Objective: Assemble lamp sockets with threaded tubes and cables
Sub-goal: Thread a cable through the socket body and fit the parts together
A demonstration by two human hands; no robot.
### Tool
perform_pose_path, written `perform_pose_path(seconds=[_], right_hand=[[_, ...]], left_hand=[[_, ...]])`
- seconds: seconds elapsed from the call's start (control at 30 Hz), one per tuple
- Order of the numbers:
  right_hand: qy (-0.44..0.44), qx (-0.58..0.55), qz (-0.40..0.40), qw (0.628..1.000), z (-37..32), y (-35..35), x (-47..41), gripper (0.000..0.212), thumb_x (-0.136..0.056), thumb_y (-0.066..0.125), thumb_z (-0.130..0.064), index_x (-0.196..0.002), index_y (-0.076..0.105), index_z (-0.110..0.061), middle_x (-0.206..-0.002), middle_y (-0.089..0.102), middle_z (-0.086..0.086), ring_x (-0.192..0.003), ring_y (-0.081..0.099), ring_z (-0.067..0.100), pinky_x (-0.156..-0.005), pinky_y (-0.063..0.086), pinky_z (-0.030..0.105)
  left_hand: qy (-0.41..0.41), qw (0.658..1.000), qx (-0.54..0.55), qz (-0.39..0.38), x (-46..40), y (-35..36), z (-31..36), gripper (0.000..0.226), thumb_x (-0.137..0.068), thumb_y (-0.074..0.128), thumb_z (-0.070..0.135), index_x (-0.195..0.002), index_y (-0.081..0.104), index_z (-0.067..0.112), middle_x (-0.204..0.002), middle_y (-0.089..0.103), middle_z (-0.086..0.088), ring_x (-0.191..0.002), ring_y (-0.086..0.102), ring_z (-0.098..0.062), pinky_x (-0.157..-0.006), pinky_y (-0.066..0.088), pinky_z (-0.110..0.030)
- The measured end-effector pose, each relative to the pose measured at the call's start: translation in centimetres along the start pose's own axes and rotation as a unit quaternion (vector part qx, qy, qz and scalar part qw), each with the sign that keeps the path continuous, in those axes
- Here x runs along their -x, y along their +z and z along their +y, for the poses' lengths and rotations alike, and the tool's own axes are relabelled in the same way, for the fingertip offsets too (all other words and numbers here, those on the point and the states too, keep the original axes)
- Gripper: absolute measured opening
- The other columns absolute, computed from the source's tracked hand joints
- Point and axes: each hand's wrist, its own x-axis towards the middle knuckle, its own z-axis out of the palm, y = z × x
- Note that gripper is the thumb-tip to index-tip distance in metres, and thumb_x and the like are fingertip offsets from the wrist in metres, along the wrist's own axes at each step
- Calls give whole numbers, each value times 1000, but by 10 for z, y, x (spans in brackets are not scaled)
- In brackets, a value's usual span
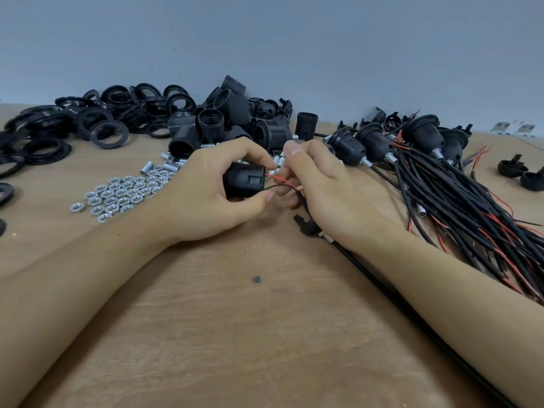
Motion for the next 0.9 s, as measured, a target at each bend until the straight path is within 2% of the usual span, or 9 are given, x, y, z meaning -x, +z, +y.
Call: perform_pose_path(seconds=[0.07,0.17,0.3,0.43,0.53,0.67,0.77,0.83,0.9], right_hand=[[2,-17,18,1000,-1,0,-2,39,-95,43,-53,-85,55,-17,-81,65,-1,-71,63,9,-72,56,42],[2,-47,23,999,-1,0,-3,44,-95,42,-53,-83,55,-13,-77,64,-1,-70,61,13,-64,53,33],[8,-72,17,997,-7,-1,-2,44,-100,39,-47,-80,57,-12,-77,65,1,-71,60,13,-73,53,40],[29,-123,10,992,-13,1,-1,39,-104,37,-38,-81,53,-11,-72,65,4,-68,61,16,-75,51,41],[32,-132,19,991,-14,6,-1,37,-104,39,-36,-82,53,-10,-72,63,5,-68,60,19,-73,51,42],[13,-117,30,993,-14,2,-1,8,-100,47,-17,-94,54,-18,-76,65,0,-68,60,14,-61,47,30],[-11,-109,50,993,-19,-12,-5,23,-93,43,2,-87,59,-14,-74,67,2,-68,58,17,-57,45,29],[-3,-127,49,991,-27,-25,-7,20,-93,44,-1,-85,59,-12,-73,67,5,-57,52,18,-47,40,27],[25,-105,-3,994,-37,-42,-7,15,-91,49,-8,-80,58,-13,-70,65,5,-47,41,15,-40,29,21]], left_hand=[[9,1000,-5,-12,0,0,-1,28,-83,78,12,-108,66,17,-98,70,10,-86,65,-1,-79,46,-14],[40,999,-19,-26,-1,-1,-2,28,-84,77,9,-110,70,13,-104,69,1,-96,66,-15,-87,51,-28],[59,998,-38,-3,-2,-1,-2,19,-82,80,10,-99,72,9,-95,67,-4,-89,63,-18,-83,50,-36],[63,998,-31,4,-3,-1,-1,15,-80,82,11,-91,72,8,-89,68,-2,-84,64,-17,-79,51,-33],[66,998,-16,-4,-2,-3,-1,13,-80,81,10,-90,73,10,-87,71,4,-81,66,-13,-77,52,-25],[59,998,-26,-4,0,-1,-2,10,-80,78,9,-88,73,12,-84,68,9,-79,64,-9,-75,46,-16],[38,999,-32,5,0,-1,-4,11,-81,79,7,-88,73,13,-84,68,10,-78,63,-7,-74,43,-13],[30,999,-31,9,0,-2,-5,11,-81,78,8,-89,73,15,-84,68,10,-78,63,-7,-74,42,-10],[24,999,-31,8,0,-2,-4,12,-82,78,9,-89,73,17,-84,68,11,-79,63,-8,-73,42,-10]])
